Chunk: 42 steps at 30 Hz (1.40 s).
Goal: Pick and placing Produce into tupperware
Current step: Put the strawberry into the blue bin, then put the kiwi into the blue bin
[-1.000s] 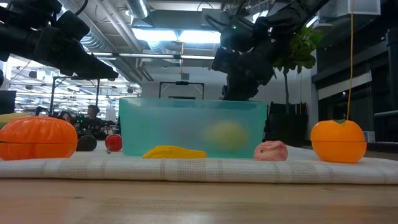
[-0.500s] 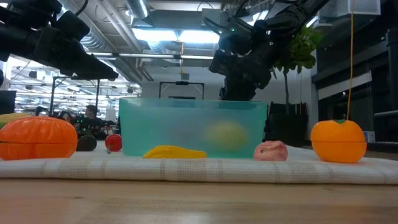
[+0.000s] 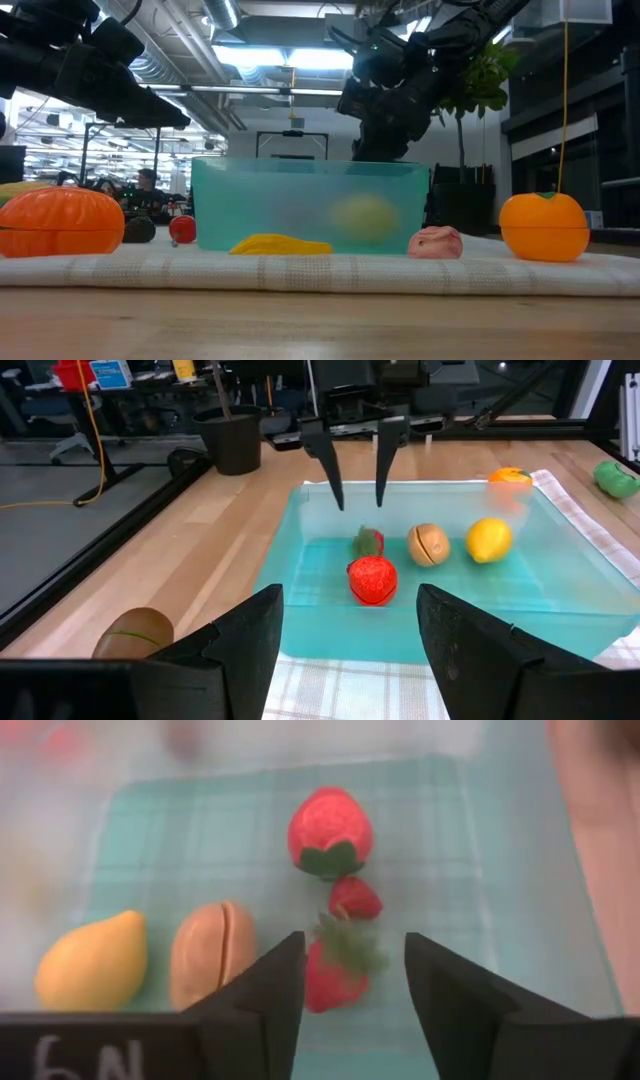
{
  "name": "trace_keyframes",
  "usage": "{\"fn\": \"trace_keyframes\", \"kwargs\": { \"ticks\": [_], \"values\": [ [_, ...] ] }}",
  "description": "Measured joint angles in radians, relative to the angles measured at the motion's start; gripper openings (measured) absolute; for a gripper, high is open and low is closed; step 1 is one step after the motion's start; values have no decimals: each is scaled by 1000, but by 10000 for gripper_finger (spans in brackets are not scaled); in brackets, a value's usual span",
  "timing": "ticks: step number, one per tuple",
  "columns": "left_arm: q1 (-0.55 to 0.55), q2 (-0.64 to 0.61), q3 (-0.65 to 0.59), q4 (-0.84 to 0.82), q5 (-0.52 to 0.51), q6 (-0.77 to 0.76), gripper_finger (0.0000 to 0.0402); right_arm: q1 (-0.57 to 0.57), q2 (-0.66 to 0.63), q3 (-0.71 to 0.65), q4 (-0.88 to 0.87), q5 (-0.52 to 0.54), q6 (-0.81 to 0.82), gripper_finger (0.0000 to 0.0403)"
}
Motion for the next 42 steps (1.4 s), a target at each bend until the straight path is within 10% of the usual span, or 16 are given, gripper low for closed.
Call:
{"fn": "trace_keyframes", "kwargs": {
  "ticks": [13,31,42],
  "values": [
    [0,0,0,4,-8,8,224,-30,-80,75,31,-2,-11,195],
    [0,0,0,14,-8,6,224,-80,-520,-468,579,-76,28,195],
    [0,0,0,29,-112,-26,235,-79,-549,-601,668,-64,101,195]
  ]
}}
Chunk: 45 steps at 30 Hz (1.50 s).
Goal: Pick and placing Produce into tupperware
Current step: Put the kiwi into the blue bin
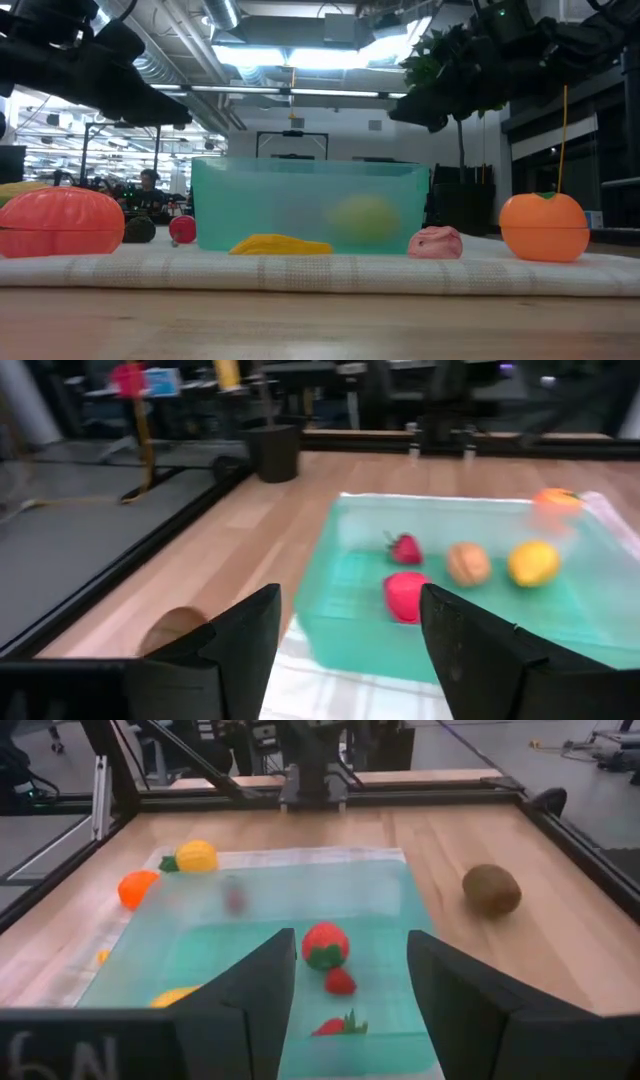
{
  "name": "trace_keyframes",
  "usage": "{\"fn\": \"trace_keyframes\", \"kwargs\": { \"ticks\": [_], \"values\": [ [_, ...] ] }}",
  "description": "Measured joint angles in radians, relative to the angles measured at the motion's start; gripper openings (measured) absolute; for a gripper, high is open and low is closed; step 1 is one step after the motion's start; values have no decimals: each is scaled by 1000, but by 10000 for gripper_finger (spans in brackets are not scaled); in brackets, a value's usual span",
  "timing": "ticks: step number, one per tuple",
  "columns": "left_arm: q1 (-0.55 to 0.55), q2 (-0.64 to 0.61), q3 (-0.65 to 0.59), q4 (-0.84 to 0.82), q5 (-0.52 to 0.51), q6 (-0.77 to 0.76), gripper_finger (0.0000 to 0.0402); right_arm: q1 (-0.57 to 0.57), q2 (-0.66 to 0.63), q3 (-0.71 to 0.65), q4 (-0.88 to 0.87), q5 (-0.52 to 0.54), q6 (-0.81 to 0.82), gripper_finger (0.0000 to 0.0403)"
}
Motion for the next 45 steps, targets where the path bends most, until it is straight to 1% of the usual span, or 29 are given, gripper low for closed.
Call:
{"fn": "trace_keyframes", "kwargs": {
  "ticks": [2,6,9,12,14,16,18,20,22,28,32,39,43,45],
  "values": [
    [0,0,0,0,-22,-20,250,-3,0,-1,20,0,-14,195],
    [0,0,0,2,-45,-62,293,-18,0,-1,46,2,-26,195],
    [0,0,0,6,-69,-57,324,-35,0,-1,46,3,-26,195],
    [0,0,0,23,-80,-19,341,-57,0,-1,46,3,-27,195],
    [0,7,0,60,-99,3,346,-78,0,-1,51,3,-23,195],
    [0,23,3,98,-143,6,347,-97,0,-1,53,3,-6,195],
    [8,43,22,74,-184,7,347,-111,0,-1,53,-4,0,195],
    [23,75,58,35,-191,22,347,-122,0,-1,53,-37,-2,195],
    [40,125,104,2,-191,36,347,-130,1,-1,53,-62,-5,195],
    [125,306,243,-52,-190,93,347,-135,1,-1,51,-66,-15,195],
    [217,435,312,-82,-145,167,347,-135,1,-1,48,-68,-32,195],
    [412,614,423,-75,88,242,348,-135,1,-1,44,-111,-56,195],
    [520,701,502,-83,169,300,348,-135,1,-1,40,-112,-57,195],
    [574,747,546,-113,236,325,348,-135,1,-1,35,-112,-58,195]
  ]
}}
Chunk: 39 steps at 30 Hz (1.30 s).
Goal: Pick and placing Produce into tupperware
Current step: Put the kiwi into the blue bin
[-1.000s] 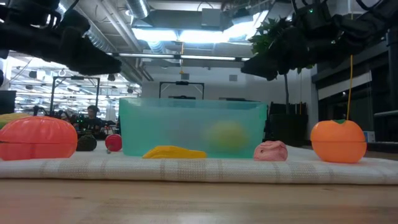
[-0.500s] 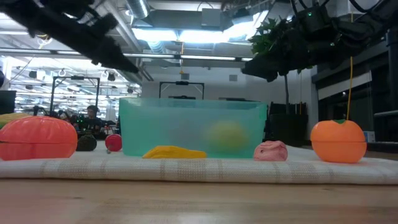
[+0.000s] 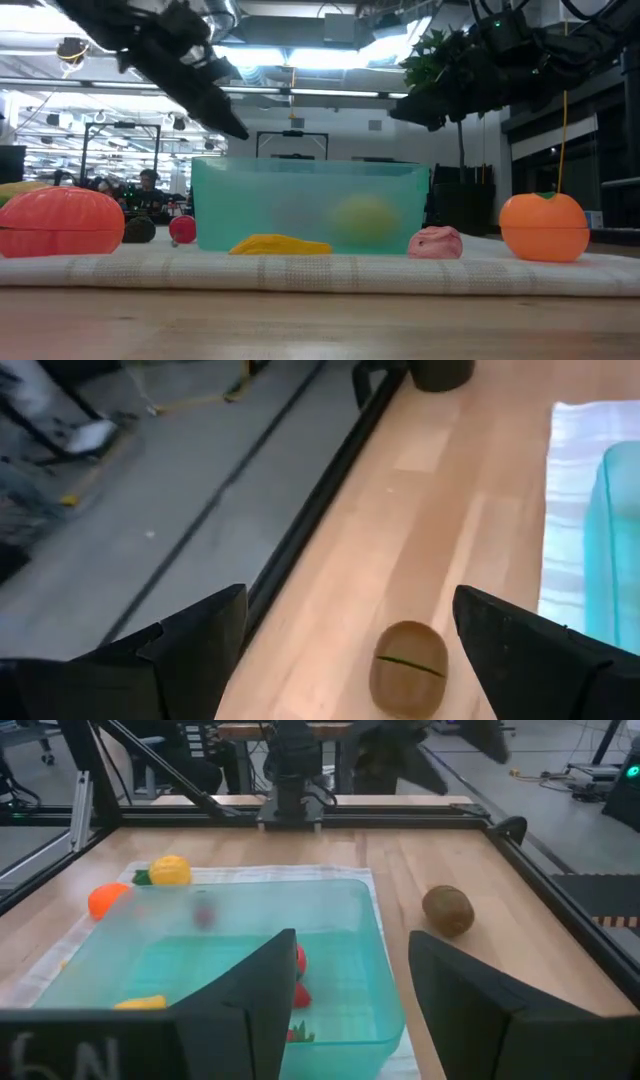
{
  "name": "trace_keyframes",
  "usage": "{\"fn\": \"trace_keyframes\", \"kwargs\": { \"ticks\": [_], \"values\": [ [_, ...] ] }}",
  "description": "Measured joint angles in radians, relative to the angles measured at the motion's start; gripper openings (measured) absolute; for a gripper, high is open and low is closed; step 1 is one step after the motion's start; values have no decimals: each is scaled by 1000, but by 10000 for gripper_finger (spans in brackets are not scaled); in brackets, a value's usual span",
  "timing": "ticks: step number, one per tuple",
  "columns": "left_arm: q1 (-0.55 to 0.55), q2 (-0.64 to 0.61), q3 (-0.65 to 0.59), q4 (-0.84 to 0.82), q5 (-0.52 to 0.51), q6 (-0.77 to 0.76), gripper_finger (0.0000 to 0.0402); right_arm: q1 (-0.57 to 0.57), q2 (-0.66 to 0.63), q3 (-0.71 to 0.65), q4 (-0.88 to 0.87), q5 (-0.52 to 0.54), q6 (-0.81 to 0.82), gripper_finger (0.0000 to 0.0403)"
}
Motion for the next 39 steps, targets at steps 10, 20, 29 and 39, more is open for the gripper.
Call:
{"fn": "trace_keyframes", "kwargs": {
  "ticks": [10,20,29,39],
  "values": [
    [164,208,220,-332,204,199,347,0,0,0,-24,0,-4,195],
    [166,408,389,-524,265,340,347,-36,0,0,-32,-81,0,195],
    [146,501,436,-533,253,358,347,-47,0,0,-38,-104,5,195],
    [115,504,436,-531,127,272,347,-47,0,0,-38,-104,5,195]
  ]
}}
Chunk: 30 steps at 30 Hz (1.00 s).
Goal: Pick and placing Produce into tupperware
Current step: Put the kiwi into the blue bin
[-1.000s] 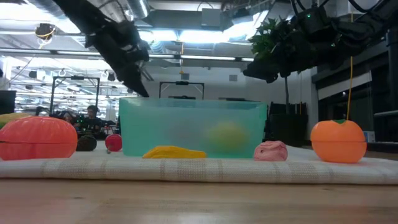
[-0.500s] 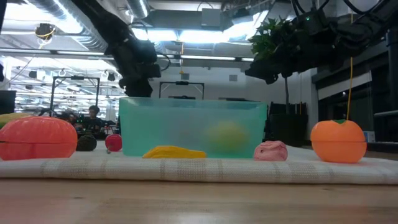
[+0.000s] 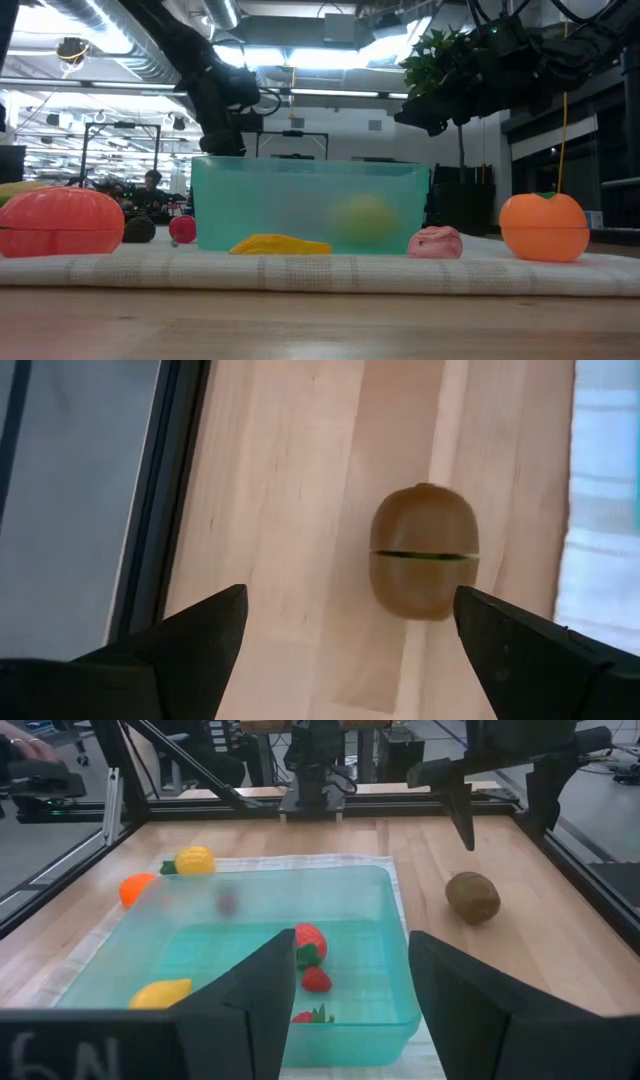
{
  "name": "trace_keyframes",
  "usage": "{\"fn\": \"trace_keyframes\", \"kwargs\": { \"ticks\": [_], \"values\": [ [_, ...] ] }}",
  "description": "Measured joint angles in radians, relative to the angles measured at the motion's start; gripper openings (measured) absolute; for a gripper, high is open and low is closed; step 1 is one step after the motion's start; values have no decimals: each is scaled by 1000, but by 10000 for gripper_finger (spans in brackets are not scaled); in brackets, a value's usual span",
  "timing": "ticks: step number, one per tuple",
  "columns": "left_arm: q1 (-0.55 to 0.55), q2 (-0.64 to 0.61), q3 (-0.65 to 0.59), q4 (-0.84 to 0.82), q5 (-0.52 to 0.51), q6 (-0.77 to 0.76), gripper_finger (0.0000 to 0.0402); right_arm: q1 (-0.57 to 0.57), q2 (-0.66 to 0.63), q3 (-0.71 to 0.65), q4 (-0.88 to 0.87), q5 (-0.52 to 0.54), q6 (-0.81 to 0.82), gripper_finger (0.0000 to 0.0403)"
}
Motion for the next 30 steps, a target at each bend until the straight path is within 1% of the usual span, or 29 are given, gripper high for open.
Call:
{"fn": "trace_keyframes", "kwargs": {
  "ticks": [13,21,26,30],
  "values": [
    [-10,0,0,4,-1,-46,347,0,0,0,0,0,0,195],
    [-28,0,0,5,11,-48,347,0,0,0,-1,0,0,195],
    [-57,29,-1,9,28,-42,347,0,0,0,-1,0,-2,195],
    [-75,75,-1,10,32,-41,347,0,0,0,-2,0,-2,195]
  ]
}}
